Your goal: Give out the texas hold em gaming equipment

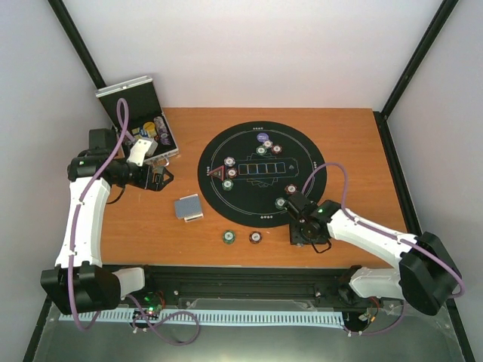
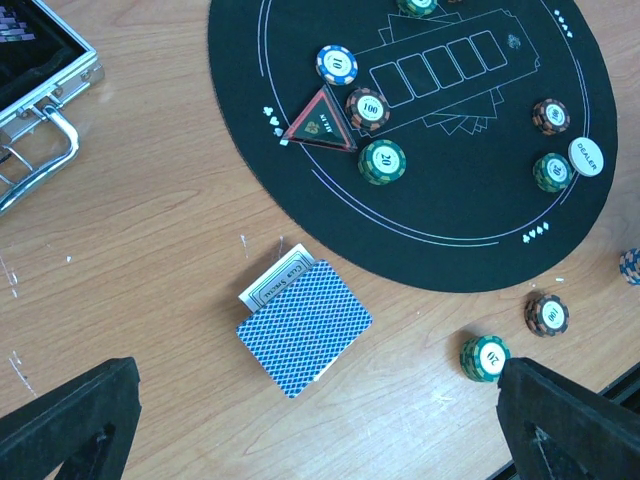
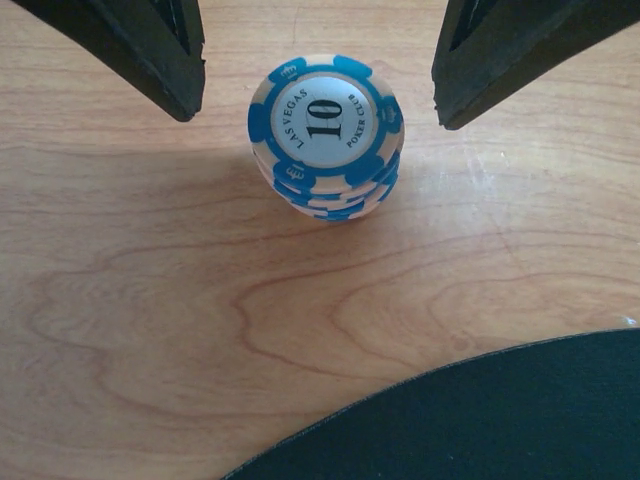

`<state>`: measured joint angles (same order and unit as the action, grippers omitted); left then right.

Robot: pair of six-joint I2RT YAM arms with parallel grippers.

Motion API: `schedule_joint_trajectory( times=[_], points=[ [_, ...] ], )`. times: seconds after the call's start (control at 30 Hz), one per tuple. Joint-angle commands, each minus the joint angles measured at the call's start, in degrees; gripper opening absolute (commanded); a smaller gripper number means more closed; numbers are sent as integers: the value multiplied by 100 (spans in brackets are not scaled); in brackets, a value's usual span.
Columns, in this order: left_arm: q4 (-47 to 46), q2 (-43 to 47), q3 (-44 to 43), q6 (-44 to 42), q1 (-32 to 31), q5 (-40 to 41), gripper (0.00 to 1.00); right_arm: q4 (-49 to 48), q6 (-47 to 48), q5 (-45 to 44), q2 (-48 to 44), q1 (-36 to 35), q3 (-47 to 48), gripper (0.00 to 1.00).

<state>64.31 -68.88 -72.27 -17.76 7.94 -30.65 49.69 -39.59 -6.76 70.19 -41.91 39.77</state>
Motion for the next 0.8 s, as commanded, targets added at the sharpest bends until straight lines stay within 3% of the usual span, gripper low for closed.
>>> schedule_joint_trajectory(
  times=[0.0, 0.77],
  points=[
    [68, 118, -142, 36, 32, -23, 100, -316, -164, -29, 96, -72, -145, 61],
    [98, 77, -296, 23, 27, -9, 100, -425, -121, -73, 422, -89, -169, 41]
  ],
)
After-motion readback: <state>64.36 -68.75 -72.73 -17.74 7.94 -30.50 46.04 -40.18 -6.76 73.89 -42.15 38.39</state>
